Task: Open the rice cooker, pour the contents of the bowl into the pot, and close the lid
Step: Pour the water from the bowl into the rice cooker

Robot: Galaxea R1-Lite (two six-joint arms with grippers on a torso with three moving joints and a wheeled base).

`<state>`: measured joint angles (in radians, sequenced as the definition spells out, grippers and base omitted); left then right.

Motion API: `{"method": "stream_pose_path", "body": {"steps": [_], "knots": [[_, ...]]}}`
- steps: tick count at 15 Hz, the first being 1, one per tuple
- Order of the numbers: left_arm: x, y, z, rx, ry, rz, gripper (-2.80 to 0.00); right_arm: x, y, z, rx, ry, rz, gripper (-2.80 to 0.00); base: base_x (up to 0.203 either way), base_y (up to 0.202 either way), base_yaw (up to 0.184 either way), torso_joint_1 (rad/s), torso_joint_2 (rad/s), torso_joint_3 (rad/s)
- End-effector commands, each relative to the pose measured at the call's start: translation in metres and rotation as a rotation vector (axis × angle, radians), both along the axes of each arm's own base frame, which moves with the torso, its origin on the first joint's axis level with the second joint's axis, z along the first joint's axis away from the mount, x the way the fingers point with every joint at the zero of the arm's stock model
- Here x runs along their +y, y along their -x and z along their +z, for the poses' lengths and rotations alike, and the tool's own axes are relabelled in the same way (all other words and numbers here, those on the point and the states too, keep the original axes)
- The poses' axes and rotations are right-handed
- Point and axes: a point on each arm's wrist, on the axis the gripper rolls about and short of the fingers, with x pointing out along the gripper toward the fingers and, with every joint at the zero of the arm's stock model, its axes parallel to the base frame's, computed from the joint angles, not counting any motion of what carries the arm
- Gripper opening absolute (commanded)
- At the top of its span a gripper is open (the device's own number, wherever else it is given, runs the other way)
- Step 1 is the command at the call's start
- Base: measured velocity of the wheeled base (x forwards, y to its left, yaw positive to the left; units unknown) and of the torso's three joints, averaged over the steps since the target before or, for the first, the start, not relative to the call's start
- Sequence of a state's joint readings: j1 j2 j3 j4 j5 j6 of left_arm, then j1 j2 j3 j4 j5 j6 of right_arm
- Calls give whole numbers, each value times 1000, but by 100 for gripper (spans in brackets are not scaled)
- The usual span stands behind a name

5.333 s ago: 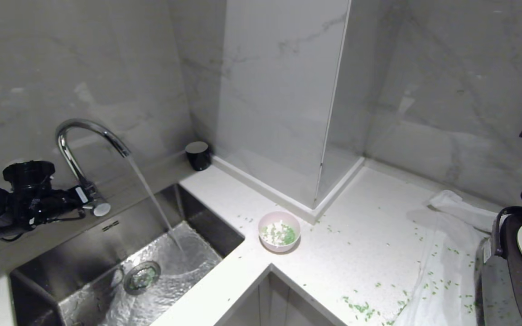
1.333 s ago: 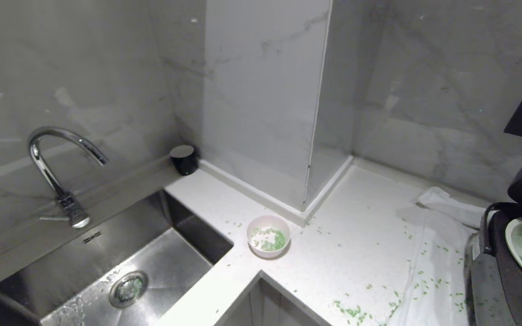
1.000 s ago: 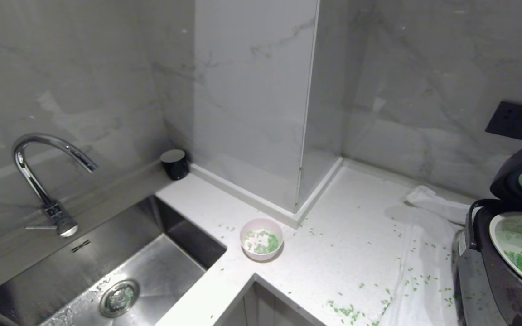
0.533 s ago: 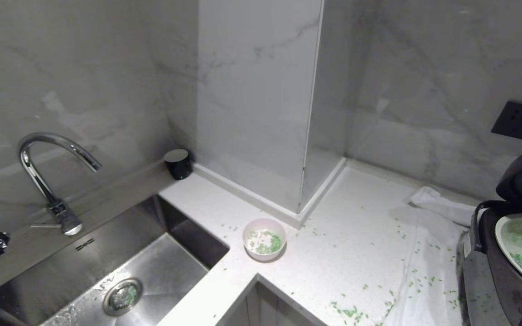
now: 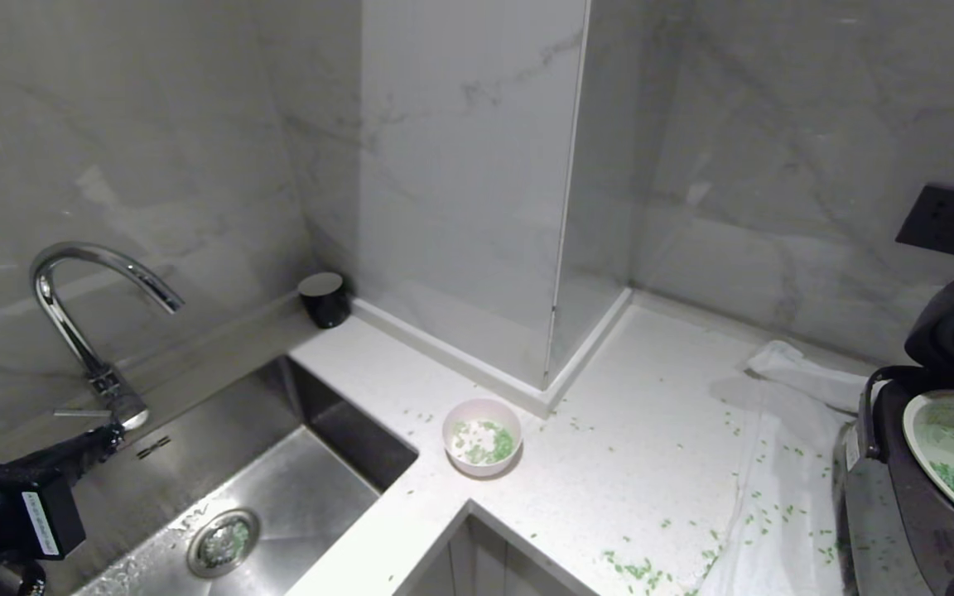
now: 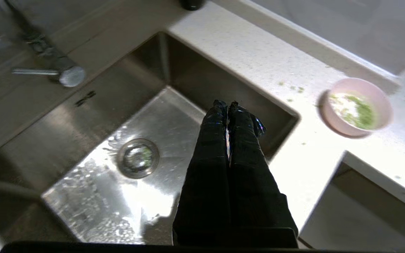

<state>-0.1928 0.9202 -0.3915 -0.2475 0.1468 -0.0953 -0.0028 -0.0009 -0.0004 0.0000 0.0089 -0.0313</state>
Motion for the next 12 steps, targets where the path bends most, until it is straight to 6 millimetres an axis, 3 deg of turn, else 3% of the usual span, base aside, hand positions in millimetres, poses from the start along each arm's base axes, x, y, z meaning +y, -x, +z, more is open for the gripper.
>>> {"method": "stream_pose_path", "body": {"steps": [1, 7, 12], "knots": [[1, 3, 0, -14, -24, 70, -280, 0, 0, -1, 3, 1, 0, -280, 0, 0, 0, 0, 0, 0], [17, 43, 14, -174, -61, 291, -280, 0, 0, -1, 3, 1, 1, -280, 0, 0, 0, 0, 0, 0], [23, 74, 10, -254, -87, 349, -280, 0, 0, -1, 3, 1, 0, -280, 0, 0, 0, 0, 0, 0]]}}
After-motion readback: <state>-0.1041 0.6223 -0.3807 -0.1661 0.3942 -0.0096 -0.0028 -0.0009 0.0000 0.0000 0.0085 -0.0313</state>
